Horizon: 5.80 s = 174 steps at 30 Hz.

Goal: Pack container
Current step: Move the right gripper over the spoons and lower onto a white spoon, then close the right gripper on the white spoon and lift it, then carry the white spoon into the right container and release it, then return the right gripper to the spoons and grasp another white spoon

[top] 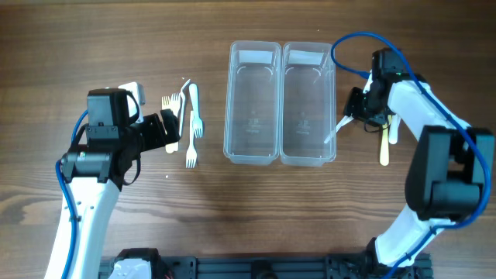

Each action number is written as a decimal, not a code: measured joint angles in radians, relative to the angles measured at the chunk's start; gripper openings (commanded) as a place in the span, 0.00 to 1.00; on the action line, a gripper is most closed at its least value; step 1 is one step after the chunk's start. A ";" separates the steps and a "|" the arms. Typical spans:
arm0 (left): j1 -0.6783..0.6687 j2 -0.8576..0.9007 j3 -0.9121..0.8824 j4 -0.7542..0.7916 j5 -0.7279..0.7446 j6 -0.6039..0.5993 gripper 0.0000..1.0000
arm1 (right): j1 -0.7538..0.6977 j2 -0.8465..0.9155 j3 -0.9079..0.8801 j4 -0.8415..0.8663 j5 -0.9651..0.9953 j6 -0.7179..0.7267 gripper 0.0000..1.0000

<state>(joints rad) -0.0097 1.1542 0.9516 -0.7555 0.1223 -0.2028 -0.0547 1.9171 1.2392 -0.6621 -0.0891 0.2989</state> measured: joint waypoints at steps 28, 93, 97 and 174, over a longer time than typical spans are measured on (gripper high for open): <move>0.000 0.000 0.000 0.000 0.000 0.000 1.00 | 0.000 0.010 -0.001 0.170 -0.003 0.039 0.71; 0.000 0.000 0.000 0.000 0.000 0.000 1.00 | 0.094 -0.381 -0.003 0.020 0.002 0.080 0.04; 0.000 0.000 0.000 0.000 0.000 0.000 1.00 | 0.212 -0.380 -0.003 0.021 -0.030 0.080 0.04; 0.000 0.000 0.001 0.000 0.000 0.000 1.00 | -0.087 0.035 0.012 -0.074 0.071 0.047 0.04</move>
<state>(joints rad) -0.0097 1.1542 0.9524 -0.7559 0.1223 -0.2028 -0.1421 1.9522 1.2514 -0.7364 -0.0181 0.3462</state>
